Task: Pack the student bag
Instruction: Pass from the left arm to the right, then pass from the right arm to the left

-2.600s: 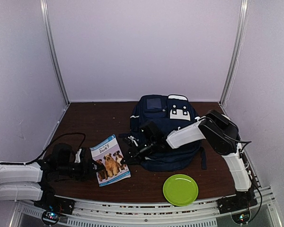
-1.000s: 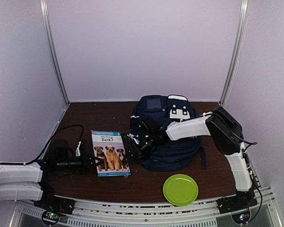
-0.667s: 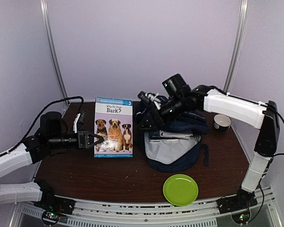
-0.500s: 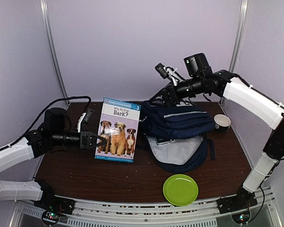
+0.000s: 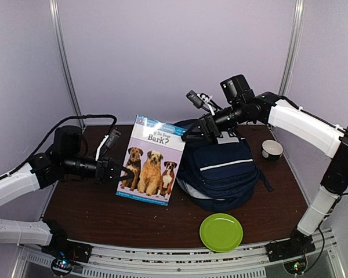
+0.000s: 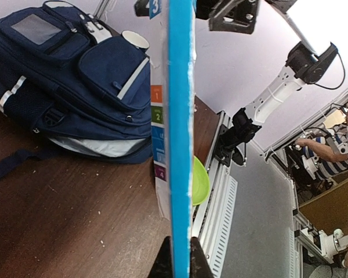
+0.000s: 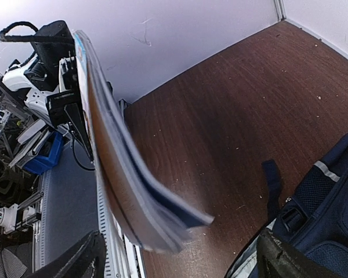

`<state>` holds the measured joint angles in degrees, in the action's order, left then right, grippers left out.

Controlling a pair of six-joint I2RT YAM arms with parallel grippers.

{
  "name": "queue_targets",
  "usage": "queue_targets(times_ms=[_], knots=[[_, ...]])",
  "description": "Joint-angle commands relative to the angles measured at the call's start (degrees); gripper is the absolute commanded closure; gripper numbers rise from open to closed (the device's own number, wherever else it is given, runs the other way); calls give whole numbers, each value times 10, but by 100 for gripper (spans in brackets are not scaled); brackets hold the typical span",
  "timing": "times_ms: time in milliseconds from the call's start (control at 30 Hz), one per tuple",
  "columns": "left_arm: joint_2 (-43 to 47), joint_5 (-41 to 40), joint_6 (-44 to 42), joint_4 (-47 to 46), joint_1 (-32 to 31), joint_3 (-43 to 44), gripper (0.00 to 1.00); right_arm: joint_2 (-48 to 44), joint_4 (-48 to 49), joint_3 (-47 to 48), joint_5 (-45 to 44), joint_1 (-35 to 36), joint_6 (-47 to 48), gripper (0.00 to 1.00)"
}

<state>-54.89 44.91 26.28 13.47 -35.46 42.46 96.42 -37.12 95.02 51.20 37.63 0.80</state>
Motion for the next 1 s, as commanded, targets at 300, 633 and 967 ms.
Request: queue_targets(times_ms=[300,633,967], knots=[[-6,33,65,-197,-20,21,100,26,191,-24,188,35,-156,40],[-56,-20,49,-230,-32,14,51,9,530,-108,250,30,-443,100],[-72,9,41,-225,-40,22,73,25,386,-69,231,10,-344,100]])
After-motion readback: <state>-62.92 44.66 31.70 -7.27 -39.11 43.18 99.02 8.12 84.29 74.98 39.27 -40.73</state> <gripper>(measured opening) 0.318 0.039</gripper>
